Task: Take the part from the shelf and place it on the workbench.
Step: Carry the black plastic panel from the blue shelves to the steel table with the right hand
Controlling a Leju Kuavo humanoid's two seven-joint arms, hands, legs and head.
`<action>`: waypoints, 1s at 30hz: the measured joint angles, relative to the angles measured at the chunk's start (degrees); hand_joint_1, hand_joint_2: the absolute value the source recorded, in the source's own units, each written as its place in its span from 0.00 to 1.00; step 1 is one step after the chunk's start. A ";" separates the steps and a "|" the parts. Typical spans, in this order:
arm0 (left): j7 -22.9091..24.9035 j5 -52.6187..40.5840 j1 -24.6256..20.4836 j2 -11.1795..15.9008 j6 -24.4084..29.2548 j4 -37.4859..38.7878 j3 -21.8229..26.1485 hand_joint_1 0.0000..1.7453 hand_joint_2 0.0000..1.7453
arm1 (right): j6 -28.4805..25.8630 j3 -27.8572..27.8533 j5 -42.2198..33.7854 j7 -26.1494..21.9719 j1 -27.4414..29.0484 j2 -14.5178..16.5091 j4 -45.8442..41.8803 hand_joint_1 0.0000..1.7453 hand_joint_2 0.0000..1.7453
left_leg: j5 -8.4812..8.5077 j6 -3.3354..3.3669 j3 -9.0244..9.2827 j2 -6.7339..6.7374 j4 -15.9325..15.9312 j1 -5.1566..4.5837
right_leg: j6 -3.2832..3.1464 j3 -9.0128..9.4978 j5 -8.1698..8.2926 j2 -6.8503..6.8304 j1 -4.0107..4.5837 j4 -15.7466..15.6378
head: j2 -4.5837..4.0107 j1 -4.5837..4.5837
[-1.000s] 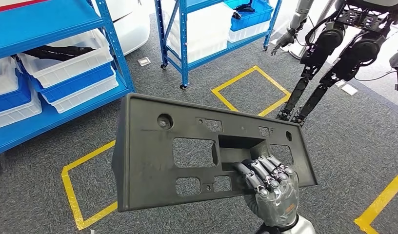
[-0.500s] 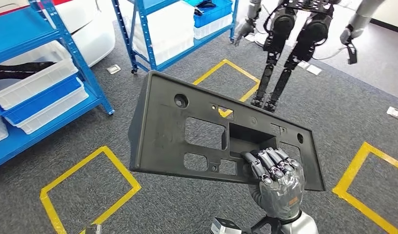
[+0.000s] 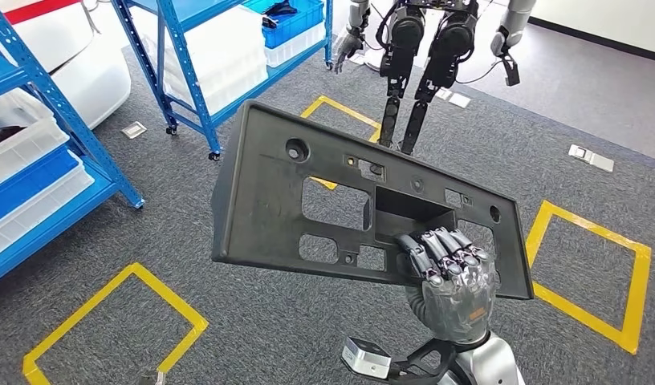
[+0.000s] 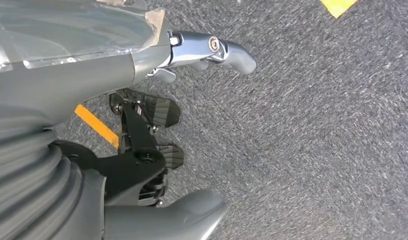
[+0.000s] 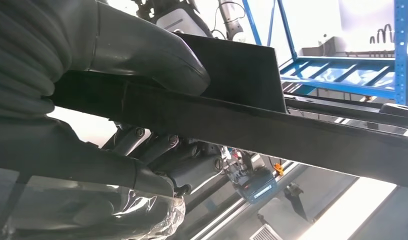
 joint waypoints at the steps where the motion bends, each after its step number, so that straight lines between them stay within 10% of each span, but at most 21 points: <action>1: 0.02 0.04 0.01 -0.04 -0.04 -0.01 -0.01 0.00 1.00 | 0.00 0.02 0.01 0.09 -0.04 -0.01 0.01 1.00 1.00 | 0.24 0.34 -0.06 0.71 -0.24 0.07 | -0.09 -1.35 -1.38 -1.36 0.03 2.69 | 0.00 0.16; 5: 0.08 0.34 0.21 -0.04 0.04 0.01 0.03 0.00 1.00 | 0.00 0.04 0.23 0.33 0.27 -0.07 0.12 1.00 1.00 | 0.29 0.50 -0.37 3.71 -0.23 -0.13 | 0.43 -6.55 -6.03 -4.10 -0.42 14.29 | 0.00 0.41; 8: 0.10 0.77 0.21 -0.02 0.10 0.00 0.06 0.00 1.00 | -0.03 0.06 0.31 0.34 0.55 -0.20 0.15 1.00 1.00 | 0.04 0.07 -0.14 5.72 -0.20 -0.14 | 1.83 -1.04 -2.88 -6.71 -1.07 5.01 | 0.00 0.45; 11: 0.10 1.03 0.25 0.06 0.13 -0.01 0.20 0.00 1.00 | -0.11 0.09 0.33 0.37 1.00 -0.27 0.15 1.00 1.00 | -0.57 -1.06 0.40 7.37 -0.16 -0.49 | 1.40 2.85 -0.88 -9.49 -0.47 -2.09 | 0.00 0.42; 14: 0.10 1.30 0.19 0.08 0.13 -0.01 0.30 0.00 1.00 | -0.22 0.08 0.32 0.47 2.10 -0.34 0.10 1.00 1.00 | -1.17 -2.21 0.77 7.95 -0.03 -0.19 | 0.21 2.59 -0.47 -7.34 -0.53 -2.26 | 0.00 0.28; 18: 0.08 1.38 0.46 0.17 0.13 0.00 0.36 0.00 1.00 | -0.26 0.14 0.34 0.48 2.80 -0.23 0.02 1.00 1.00 | -7.73 -2.87 -4.14 1.37 11.14 0.32 | -1.48 2.67 -0.08 -4.57 -0.98 -2.48 | 0.00 -0.30; 20: 0.08 1.44 0.77 0.20 0.14 0.01 0.40 0.00 1.00 | -0.26 0.15 0.35 0.48 3.06 -0.20 0.04 1.00 1.00 | -9.25 -2.89 -7.14 0.73 16.60 0.33 | -1.69 2.63 -0.06 -2.94 -0.77 -2.44 | 0.00 -0.41; 25: 0.10 1.51 0.82 0.29 0.60 0.01 0.49 0.00 1.00 | -0.32 0.15 0.40 0.32 3.37 -0.23 0.05 1.00 1.00 | -0.90 -2.62 -1.62 -2.73 2.76 0.89 | -1.32 2.44 -0.14 0.97 -0.46 -1.73 | 0.00 -0.39; 28: 0.16 1.38 0.61 -0.03 1.65 0.00 0.50 0.00 1.00 | -0.33 0.15 -0.49 -0.07 3.39 -0.44 0.03 1.00 1.00 | -0.56 -1.80 -0.95 -2.62 0.94 0.48 | -0.08 1.51 0.22 2.65 -0.34 -1.88 | 0.00 -0.33; 30: 0.17 1.31 0.30 -0.31 2.03 -0.01 0.50 0.00 1.00 | -0.36 0.15 -0.97 -0.32 3.40 -0.74 0.00 1.00 1.00 | -0.05 -0.73 -0.75 -1.29 0.37 0.32 | 0.44 0.55 -0.21 0.97 -0.38 -0.73 | 0.00 -0.24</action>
